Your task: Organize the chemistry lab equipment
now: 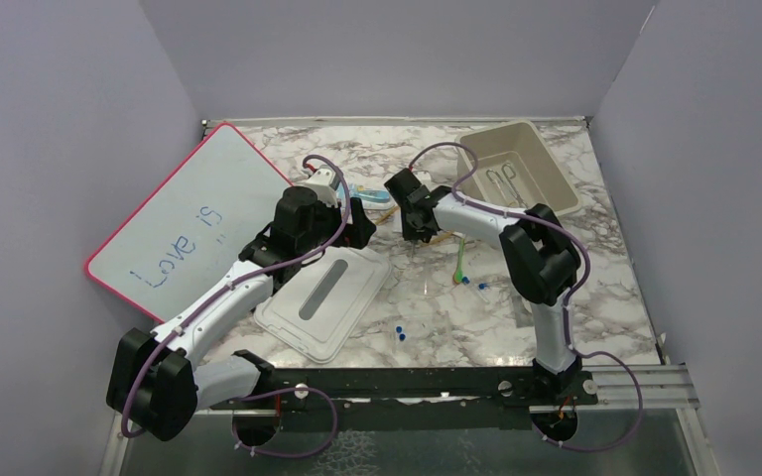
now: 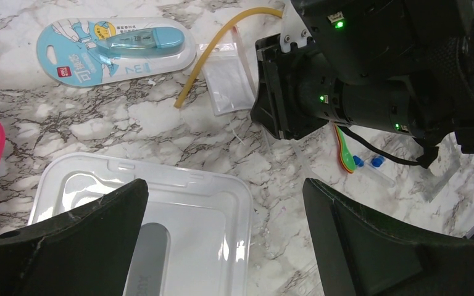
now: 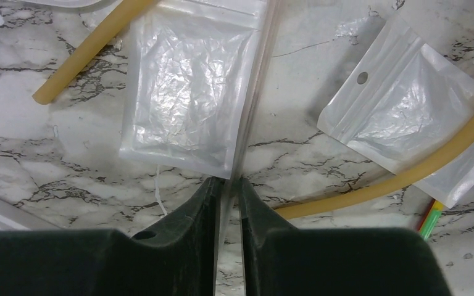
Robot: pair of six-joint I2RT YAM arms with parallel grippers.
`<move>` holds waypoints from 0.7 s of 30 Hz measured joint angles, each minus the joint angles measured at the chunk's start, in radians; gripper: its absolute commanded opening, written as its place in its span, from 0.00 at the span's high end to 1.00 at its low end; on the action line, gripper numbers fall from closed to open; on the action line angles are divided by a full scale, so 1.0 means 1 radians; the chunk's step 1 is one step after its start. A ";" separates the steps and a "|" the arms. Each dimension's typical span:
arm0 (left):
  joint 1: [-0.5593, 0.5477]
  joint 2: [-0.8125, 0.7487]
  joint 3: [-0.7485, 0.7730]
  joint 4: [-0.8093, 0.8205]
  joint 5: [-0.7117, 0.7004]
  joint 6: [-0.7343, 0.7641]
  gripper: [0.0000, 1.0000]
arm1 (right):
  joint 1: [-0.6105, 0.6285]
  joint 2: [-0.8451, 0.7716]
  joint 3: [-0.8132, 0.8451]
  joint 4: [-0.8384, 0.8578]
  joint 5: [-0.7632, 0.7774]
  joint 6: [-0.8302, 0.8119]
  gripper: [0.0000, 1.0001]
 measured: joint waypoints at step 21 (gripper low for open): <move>0.000 0.000 0.000 0.000 0.006 -0.008 0.01 | -0.031 -0.241 -0.163 0.126 -0.010 0.031 0.99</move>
